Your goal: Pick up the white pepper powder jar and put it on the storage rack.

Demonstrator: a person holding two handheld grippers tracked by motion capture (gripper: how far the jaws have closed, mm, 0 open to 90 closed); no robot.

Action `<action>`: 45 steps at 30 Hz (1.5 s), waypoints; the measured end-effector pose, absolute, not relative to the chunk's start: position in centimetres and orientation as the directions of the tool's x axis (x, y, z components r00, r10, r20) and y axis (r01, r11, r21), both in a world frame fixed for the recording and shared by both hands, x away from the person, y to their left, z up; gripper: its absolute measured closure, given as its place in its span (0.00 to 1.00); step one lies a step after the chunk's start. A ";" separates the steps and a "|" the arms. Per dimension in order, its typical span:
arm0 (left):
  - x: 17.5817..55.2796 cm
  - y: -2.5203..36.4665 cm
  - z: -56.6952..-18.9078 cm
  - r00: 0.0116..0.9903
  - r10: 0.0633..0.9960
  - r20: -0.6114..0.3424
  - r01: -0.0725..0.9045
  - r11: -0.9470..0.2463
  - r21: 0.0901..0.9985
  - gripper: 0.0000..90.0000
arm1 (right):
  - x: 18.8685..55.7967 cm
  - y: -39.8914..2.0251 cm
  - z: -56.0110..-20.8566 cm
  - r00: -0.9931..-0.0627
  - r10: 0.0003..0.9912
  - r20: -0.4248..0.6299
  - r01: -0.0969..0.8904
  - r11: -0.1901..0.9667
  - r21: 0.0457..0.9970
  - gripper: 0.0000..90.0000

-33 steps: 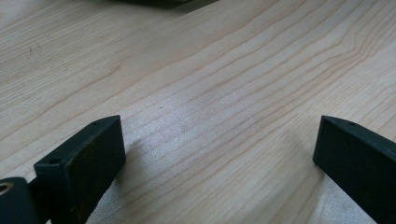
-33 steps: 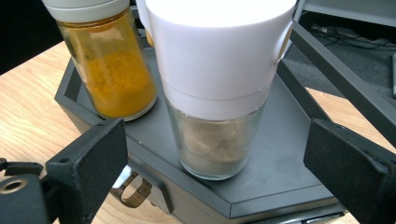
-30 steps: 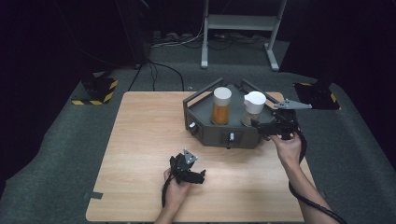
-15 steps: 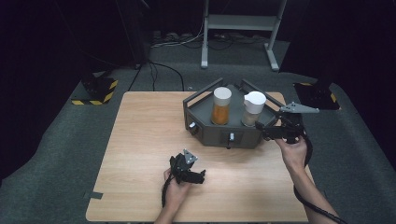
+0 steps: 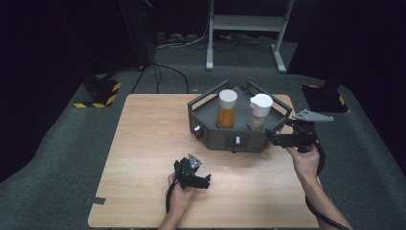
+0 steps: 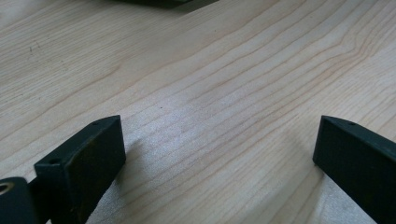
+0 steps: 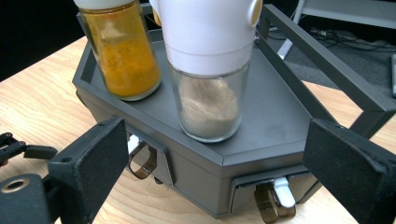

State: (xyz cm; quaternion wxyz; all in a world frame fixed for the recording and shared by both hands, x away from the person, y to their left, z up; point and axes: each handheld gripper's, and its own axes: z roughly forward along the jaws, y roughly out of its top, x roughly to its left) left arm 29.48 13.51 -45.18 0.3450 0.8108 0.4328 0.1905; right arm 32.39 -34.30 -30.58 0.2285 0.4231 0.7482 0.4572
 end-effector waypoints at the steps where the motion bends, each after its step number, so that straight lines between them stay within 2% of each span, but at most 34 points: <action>1: 29.5 13.5 -45.2 0.553 0.833 0.010 0.570 -0.387 0.724 0.03 | 32.3 -34.3 -30.7 -0.536 0.843 0.043 0.422 0.223 0.879 0.08; 18: 29.5 13.5 -45.2 0.552 0.834 0.010 0.571 -0.387 0.724 0.03 | 30.4 -35.3 -32.0 -0.533 0.846 0.029 0.413 0.230 0.881 0.08; 45: 29.5 13.5 -45.2 0.552 0.834 0.009 0.571 -0.386 0.725 0.03 | 28.8 -36.7 -34.9 -0.516 0.854 0.074 0.456 0.200 0.867 0.08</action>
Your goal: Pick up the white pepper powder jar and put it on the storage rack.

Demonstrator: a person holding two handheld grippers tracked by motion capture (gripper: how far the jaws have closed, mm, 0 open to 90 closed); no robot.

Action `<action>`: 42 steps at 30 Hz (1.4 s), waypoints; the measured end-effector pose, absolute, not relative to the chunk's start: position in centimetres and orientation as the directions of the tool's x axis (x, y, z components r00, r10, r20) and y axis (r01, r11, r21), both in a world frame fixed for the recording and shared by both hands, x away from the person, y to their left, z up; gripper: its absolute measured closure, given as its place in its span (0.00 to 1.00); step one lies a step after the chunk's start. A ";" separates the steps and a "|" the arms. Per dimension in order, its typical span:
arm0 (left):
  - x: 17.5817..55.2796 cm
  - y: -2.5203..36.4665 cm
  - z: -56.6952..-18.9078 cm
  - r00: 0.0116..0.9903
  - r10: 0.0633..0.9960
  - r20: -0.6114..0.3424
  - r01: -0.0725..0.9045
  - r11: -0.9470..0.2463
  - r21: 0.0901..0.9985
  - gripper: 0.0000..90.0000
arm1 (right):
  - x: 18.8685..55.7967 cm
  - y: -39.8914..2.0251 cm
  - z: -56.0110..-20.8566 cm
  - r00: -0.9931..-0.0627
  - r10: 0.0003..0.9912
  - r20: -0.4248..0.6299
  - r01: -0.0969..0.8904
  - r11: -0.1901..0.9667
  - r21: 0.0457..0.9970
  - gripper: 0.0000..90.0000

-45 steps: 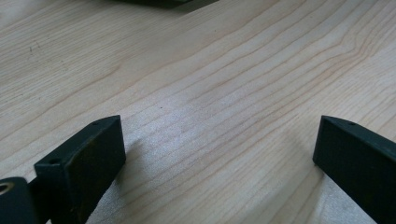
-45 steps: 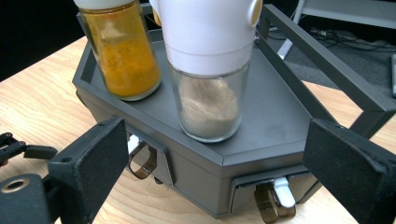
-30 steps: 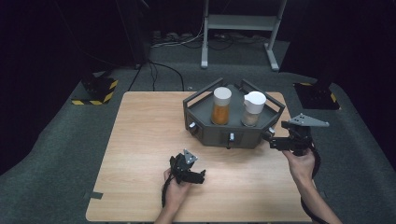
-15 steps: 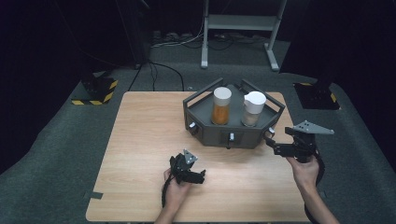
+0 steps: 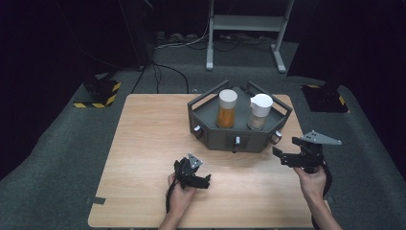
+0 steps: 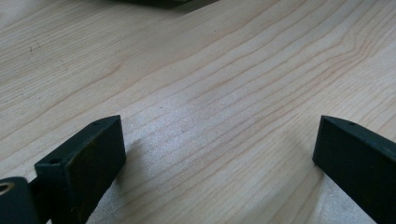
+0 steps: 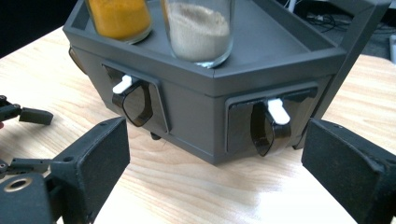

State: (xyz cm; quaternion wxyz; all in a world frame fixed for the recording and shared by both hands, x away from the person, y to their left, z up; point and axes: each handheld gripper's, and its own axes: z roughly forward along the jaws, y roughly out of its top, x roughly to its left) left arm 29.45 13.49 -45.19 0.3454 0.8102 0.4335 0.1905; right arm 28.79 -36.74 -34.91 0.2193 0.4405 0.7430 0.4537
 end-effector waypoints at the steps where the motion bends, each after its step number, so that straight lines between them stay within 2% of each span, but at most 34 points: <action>1: 29.4 13.5 -45.2 0.551 0.835 0.008 0.571 -0.384 0.726 0.03 | 28.8 -36.7 -35.0 -0.516 0.853 0.077 0.459 0.199 0.866 0.08; 42: 29.4 13.5 -45.2 0.551 0.835 0.009 0.571 -0.385 0.725 0.03 | 28.7 -35.7 -39.3 -0.499 0.859 0.117 0.546 0.206 0.812 0.09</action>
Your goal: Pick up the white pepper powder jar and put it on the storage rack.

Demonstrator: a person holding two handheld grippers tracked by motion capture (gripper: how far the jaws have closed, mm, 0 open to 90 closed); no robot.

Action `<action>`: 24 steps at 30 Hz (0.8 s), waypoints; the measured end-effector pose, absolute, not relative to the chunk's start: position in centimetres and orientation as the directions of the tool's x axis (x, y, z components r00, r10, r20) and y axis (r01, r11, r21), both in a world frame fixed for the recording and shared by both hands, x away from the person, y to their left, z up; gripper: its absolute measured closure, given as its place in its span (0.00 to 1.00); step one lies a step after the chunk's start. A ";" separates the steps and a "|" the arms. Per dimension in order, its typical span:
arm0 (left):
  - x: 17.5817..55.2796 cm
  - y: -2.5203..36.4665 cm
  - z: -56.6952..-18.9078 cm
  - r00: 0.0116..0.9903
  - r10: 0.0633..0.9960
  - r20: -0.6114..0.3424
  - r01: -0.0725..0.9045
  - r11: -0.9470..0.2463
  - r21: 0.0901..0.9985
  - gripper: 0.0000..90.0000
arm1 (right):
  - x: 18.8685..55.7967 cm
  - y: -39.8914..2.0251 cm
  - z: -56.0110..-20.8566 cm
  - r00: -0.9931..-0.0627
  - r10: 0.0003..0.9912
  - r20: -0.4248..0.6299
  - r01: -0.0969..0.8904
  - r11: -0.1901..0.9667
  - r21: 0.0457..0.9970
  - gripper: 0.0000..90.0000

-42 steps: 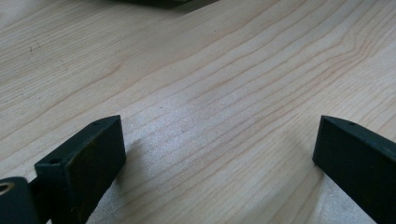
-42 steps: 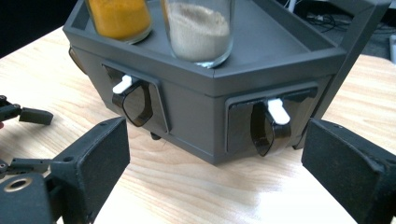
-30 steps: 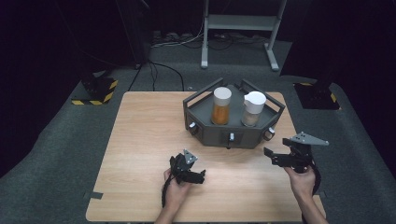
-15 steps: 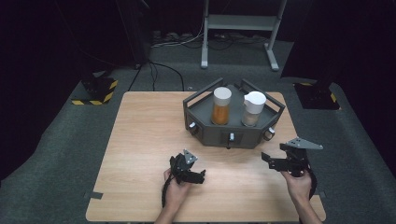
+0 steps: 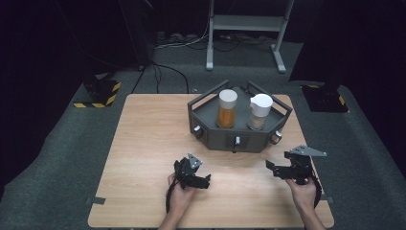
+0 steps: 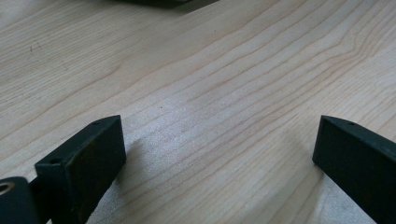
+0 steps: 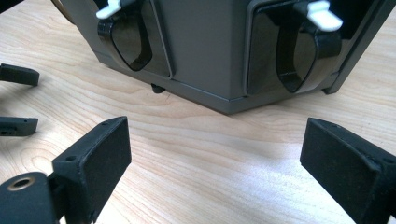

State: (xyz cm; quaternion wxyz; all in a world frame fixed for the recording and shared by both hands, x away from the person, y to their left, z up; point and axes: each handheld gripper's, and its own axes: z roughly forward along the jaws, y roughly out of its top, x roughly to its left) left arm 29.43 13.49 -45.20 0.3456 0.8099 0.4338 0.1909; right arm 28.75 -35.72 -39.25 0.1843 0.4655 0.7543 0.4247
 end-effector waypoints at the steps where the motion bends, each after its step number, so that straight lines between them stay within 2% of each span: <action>1: 29.4 13.5 -45.2 0.551 0.835 0.009 0.571 -0.385 0.725 0.03 | 28.7 -35.7 -39.3 -0.498 0.859 0.118 0.548 0.206 0.811 0.09; 24: 29.4 13.5 -45.2 0.550 0.835 0.009 0.571 -0.384 0.726 0.03 | 28.7 -35.5 -40.9 -0.477 0.871 0.119 0.580 0.210 0.787 0.09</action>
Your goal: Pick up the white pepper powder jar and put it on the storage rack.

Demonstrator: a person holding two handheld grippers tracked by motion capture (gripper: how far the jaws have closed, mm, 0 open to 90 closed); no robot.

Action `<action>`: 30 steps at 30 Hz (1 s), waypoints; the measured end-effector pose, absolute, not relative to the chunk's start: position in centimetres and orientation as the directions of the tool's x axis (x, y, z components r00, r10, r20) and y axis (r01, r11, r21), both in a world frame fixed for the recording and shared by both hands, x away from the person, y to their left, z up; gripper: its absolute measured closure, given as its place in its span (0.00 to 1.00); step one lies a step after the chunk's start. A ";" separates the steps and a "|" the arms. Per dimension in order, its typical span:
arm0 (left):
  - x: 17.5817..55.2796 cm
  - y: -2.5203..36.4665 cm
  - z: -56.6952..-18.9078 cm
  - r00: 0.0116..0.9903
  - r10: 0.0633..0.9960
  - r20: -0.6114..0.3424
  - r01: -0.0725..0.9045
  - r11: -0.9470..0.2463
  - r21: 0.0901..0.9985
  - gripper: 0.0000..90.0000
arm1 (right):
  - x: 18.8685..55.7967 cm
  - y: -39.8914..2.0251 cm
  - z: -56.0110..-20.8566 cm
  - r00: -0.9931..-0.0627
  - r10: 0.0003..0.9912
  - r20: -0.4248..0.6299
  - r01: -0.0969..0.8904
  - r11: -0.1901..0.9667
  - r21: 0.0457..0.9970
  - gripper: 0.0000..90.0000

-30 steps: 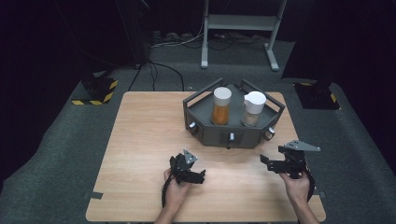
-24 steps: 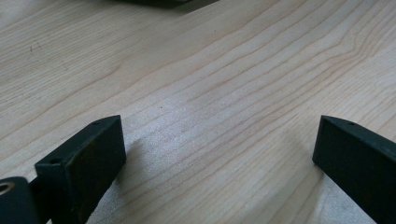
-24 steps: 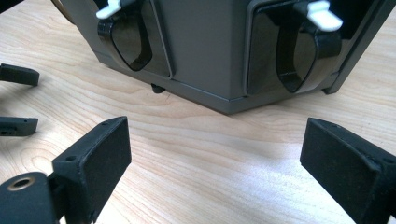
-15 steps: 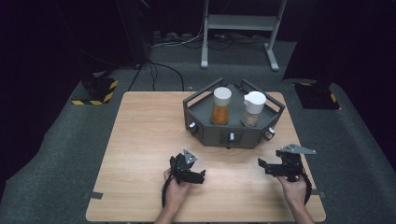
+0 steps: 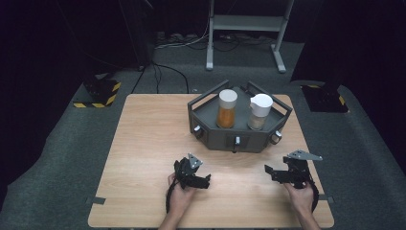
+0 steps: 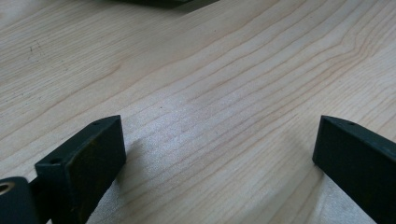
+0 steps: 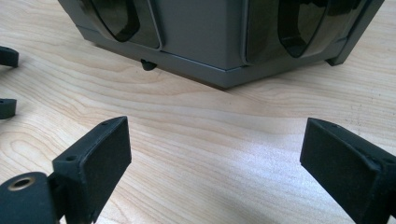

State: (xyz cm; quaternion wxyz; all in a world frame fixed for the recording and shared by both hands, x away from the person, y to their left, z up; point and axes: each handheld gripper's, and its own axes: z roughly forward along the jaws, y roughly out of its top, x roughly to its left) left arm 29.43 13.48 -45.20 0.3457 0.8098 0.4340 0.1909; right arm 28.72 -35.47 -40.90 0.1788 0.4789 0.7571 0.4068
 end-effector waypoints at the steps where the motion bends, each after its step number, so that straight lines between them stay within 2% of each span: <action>1: 29.4 13.5 -45.2 0.550 0.835 0.009 0.571 -0.384 0.726 0.03 | 28.7 -35.4 -41.0 -0.477 0.871 0.117 0.581 0.212 0.785 0.09; 30: 29.4 13.5 -45.2 0.550 0.835 0.009 0.571 -0.384 0.726 0.03 | 28.8 -34.0 -42.9 -0.474 0.878 0.066 0.609 0.273 0.745 0.10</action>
